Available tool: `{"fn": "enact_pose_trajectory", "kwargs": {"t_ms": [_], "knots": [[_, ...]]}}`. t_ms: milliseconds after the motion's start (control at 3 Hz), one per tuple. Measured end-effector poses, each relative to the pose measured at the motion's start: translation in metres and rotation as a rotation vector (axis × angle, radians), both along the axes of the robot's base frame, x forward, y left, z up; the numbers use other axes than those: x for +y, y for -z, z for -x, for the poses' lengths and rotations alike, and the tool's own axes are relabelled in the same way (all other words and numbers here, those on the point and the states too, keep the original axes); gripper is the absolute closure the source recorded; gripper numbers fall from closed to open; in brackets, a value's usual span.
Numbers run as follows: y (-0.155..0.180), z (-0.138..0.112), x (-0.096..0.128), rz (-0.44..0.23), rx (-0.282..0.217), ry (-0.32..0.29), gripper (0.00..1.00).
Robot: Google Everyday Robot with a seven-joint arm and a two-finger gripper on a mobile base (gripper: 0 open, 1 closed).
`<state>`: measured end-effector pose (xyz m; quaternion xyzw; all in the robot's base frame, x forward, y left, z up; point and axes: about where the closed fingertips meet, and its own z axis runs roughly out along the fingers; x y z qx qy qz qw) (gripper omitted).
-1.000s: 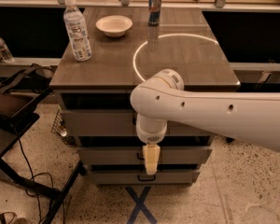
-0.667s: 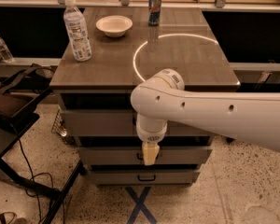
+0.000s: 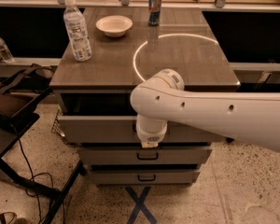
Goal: Open top drawer
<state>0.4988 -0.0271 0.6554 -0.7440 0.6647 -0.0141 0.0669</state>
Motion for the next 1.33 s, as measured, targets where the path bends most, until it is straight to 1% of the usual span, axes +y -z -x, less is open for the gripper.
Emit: {"fn": "enact_pose_trajectory", "kwargs": {"t_ms": [333,667,1000,1333], "knots": [[0.0,0.001,0.0,0.002,0.0,-0.001,1.0],[0.0,0.001,0.0,0.002,0.0,-0.001,1.0],[-0.008,0.018,-0.007,0.016,-0.007,0.011,1.0],[-0.011,0.019,-0.008,0.018,-0.011,0.011,1.0]]}}
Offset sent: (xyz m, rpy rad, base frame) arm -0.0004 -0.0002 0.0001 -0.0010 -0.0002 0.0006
